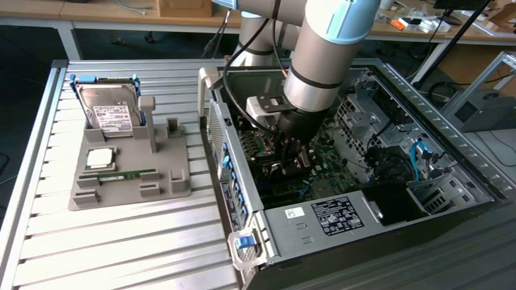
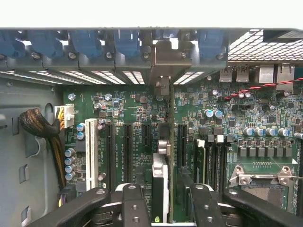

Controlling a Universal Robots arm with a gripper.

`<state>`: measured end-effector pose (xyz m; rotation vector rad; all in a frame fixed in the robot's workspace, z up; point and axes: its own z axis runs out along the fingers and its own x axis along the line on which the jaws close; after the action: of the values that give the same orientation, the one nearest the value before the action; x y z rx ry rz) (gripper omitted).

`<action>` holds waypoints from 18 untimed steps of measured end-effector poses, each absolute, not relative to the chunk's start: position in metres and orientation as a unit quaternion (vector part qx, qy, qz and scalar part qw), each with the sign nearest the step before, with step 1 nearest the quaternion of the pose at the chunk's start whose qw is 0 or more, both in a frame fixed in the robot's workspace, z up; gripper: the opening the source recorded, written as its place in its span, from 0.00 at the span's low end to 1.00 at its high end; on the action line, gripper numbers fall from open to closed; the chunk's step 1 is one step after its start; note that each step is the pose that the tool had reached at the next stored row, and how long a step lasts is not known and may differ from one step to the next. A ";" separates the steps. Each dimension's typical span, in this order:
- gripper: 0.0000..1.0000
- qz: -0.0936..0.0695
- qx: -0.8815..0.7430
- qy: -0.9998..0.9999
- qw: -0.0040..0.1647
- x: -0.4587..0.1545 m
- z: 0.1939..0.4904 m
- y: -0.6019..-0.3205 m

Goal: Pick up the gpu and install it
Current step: 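Insert the gpu into the slot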

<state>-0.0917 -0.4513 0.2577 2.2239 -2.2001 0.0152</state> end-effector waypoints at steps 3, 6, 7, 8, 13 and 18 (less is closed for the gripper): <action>0.40 0.005 0.711 -0.703 0.007 -0.092 0.258 -0.451; 0.40 0.005 0.711 -0.703 0.007 -0.092 0.268 -0.451; 0.40 0.005 0.711 -0.703 0.007 -0.092 0.272 -0.451; 0.40 0.006 0.711 -0.703 0.007 -0.092 0.279 -0.450; 0.39 0.006 0.711 -0.703 0.007 -0.092 0.298 -0.447; 0.14 0.006 0.711 -0.703 0.008 -0.087 0.299 -0.446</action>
<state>-0.0869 -0.4464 0.2985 2.2216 -2.1986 0.0175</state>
